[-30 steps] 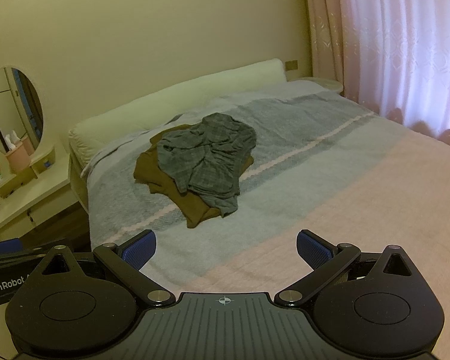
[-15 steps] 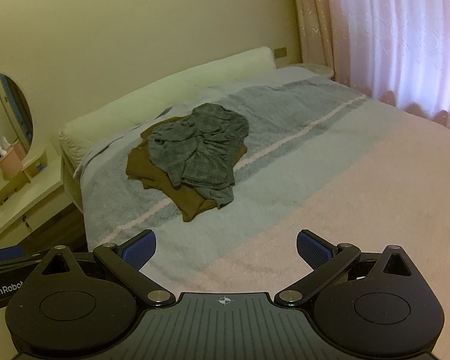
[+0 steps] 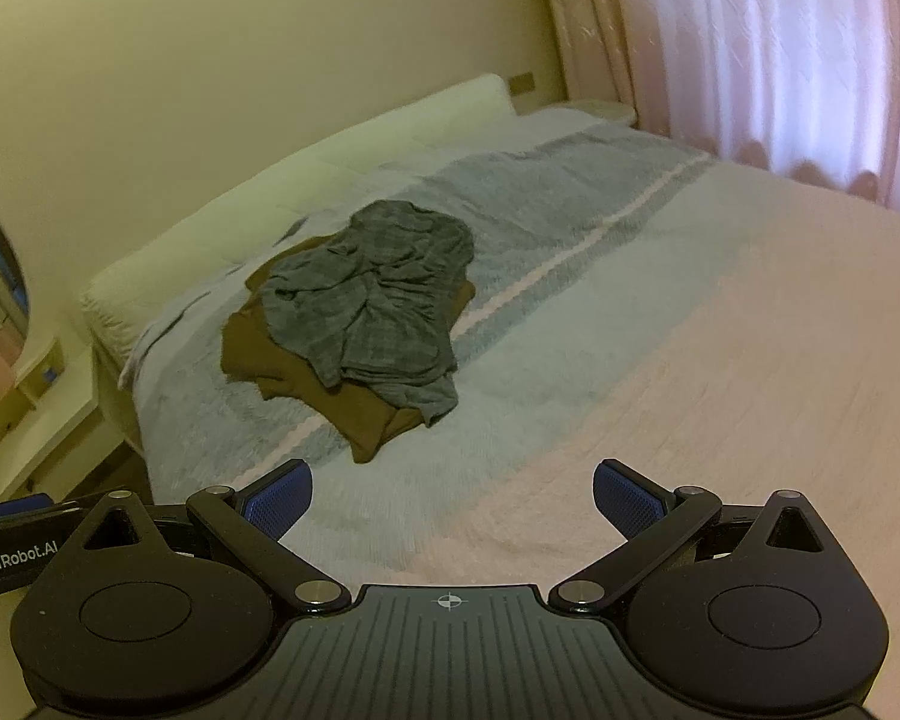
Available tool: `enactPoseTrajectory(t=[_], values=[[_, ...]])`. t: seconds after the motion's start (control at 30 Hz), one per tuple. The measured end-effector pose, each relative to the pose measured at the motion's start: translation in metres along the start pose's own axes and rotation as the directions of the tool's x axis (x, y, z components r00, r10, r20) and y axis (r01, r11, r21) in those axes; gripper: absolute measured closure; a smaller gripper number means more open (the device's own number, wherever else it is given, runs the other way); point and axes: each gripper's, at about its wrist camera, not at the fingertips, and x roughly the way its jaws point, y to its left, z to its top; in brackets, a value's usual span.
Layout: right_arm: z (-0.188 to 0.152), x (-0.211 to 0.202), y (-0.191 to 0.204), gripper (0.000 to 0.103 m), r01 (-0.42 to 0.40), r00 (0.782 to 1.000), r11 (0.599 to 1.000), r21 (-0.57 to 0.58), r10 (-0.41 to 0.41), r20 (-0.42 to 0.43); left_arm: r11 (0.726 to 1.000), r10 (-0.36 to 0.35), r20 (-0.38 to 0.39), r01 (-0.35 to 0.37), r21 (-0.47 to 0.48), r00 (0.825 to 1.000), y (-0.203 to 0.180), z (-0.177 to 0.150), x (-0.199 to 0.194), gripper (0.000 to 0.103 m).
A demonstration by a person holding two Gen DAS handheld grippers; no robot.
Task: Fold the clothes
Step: 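Grasp the plaid shorts with the right gripper and lift them off the pile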
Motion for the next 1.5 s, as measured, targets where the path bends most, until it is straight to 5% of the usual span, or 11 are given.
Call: enactPoseTrajectory(t=[0.33,0.5,0.63,0.87,0.93,1.0,1.13,1.2,1.5], values=[[0.036,0.094,0.021,0.001,0.007,0.999,0.987,0.162,0.0,-0.04,0.995,-0.061,-0.082,0.068,0.077,0.995,0.03,0.059,0.098,0.027],[0.057,0.146,0.018,0.001,-0.013,0.998,0.936,0.353,0.034,-0.055,0.989,-0.084,-0.108,0.097,0.116,0.991,0.045,0.097,0.151,0.027],[0.068,0.188,0.005,0.001,-0.052,0.994,0.826,0.561,0.097,-0.051,0.982,-0.119,-0.13,0.136,0.134,0.984,0.056,0.125,0.192,0.027],[0.069,0.26,-0.024,0.001,-0.126,0.974,0.498,0.858,0.228,0.011,0.97,-0.161,-0.155,0.185,0.158,0.975,0.066,0.168,0.265,0.027],[0.068,0.28,-0.027,0.001,-0.138,0.969,0.435,0.89,0.244,0.031,0.967,-0.169,-0.163,0.196,0.163,0.972,0.068,0.179,0.287,0.027],[0.069,0.3,-0.029,0.025,-0.152,0.965,0.393,0.907,0.258,0.05,0.963,-0.178,-0.169,0.207,0.171,0.969,0.067,0.189,0.307,0.027],[0.069,0.34,-0.032,0.031,-0.158,0.961,0.331,0.93,0.267,0.069,0.954,-0.199,-0.183,0.233,0.189,0.963,0.064,0.203,0.343,0.027],[0.065,0.358,-0.032,0.043,-0.162,0.958,0.296,0.941,0.275,0.079,0.95,-0.203,-0.194,0.241,0.198,0.96,0.06,0.209,0.36,0.027],[0.038,0.447,-0.033,0.043,-0.05,0.969,0.193,0.98,0.248,0.0,0.938,-0.202,-0.256,0.262,0.226,0.945,0.053,0.22,0.427,0.027]])
